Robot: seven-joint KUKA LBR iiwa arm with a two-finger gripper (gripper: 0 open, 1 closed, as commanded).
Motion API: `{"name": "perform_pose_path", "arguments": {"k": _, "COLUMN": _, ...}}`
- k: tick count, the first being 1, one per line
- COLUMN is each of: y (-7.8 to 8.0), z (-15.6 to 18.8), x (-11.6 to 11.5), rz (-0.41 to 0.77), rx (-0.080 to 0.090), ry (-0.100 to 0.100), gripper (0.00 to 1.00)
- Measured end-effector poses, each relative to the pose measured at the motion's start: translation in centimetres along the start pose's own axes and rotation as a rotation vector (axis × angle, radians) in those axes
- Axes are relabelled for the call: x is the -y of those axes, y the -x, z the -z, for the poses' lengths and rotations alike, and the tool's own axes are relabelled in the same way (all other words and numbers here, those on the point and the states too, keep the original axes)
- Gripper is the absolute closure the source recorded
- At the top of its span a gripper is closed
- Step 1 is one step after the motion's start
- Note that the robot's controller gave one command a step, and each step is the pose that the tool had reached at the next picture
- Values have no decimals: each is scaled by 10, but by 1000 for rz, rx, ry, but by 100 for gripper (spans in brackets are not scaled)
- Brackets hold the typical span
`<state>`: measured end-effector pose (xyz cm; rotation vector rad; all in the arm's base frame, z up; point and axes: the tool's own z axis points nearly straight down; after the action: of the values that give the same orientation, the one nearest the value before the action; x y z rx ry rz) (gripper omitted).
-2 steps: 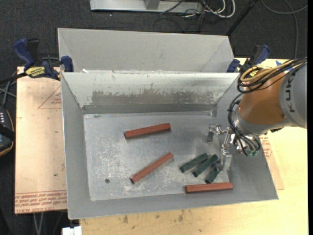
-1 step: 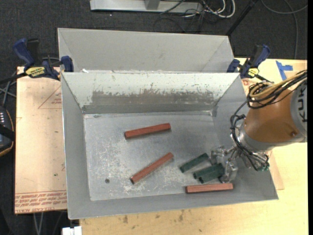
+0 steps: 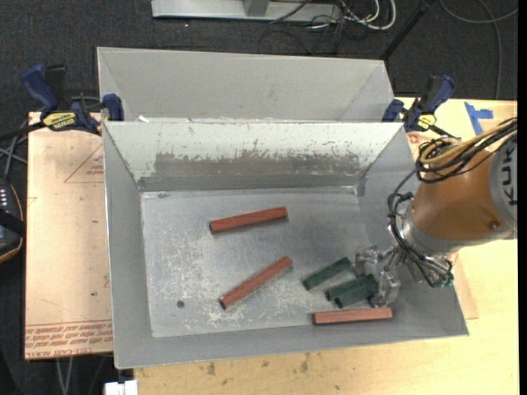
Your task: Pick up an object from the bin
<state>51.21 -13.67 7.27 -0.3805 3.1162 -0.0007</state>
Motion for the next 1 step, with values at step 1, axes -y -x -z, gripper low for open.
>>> {"name": "perform_pose_path", "arguments": {"k": 1, "y": 55, "z": 41, "x": 13, "rz": 8, "rx": -3, "ry": 2, "gripper": 100}}
